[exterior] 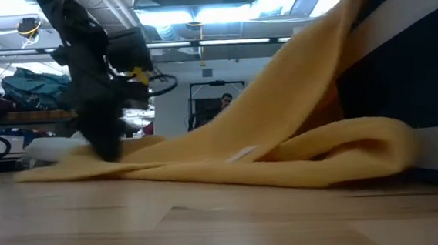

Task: Fold towel
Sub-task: Fold the yellow towel

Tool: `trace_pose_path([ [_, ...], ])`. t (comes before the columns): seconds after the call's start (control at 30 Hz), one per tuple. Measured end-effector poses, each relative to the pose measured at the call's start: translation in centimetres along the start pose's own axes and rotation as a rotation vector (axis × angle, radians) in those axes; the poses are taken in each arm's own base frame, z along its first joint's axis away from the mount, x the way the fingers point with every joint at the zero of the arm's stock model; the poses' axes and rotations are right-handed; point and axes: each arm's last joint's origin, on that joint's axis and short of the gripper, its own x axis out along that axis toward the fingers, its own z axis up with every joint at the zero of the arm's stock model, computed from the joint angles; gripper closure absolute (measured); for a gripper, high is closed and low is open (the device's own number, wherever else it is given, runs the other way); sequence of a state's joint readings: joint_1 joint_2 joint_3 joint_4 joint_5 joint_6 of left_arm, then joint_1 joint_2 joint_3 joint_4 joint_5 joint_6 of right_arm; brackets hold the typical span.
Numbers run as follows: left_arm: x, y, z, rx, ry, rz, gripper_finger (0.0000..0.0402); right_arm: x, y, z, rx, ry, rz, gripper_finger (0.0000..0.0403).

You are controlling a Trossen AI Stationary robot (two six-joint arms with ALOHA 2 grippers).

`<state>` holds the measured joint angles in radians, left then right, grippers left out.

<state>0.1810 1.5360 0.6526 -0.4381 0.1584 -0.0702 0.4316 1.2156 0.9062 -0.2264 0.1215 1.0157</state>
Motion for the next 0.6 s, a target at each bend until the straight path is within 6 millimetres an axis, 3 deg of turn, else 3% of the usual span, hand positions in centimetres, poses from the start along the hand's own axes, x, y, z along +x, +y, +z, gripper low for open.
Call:
trace_pose_path([
  [0.2,-0.7,-1.1,-3.0,-0.151,0.298,-0.201,0.0247,0.0,0.0,0.0,0.000,-0.001,0.000,0.0040],
  [0.37,-1.2,-2.7,-4.2,-0.211,0.420,-0.293,0.0247,0.0,0.0,0.1,0.000,-0.023,-0.015,0.0040],
  [0.5,-1.1,-3.8,-4.4,-0.191,0.436,-0.291,0.0247,0.0,-0.1,0.1,-0.003,-0.022,-0.017,0.0040],
  [0.6,-0.8,-4.4,-3.7,-0.131,0.348,-0.322,0.0247,0.0,-0.1,0.1,-0.003,-0.023,-0.016,0.0040],
])
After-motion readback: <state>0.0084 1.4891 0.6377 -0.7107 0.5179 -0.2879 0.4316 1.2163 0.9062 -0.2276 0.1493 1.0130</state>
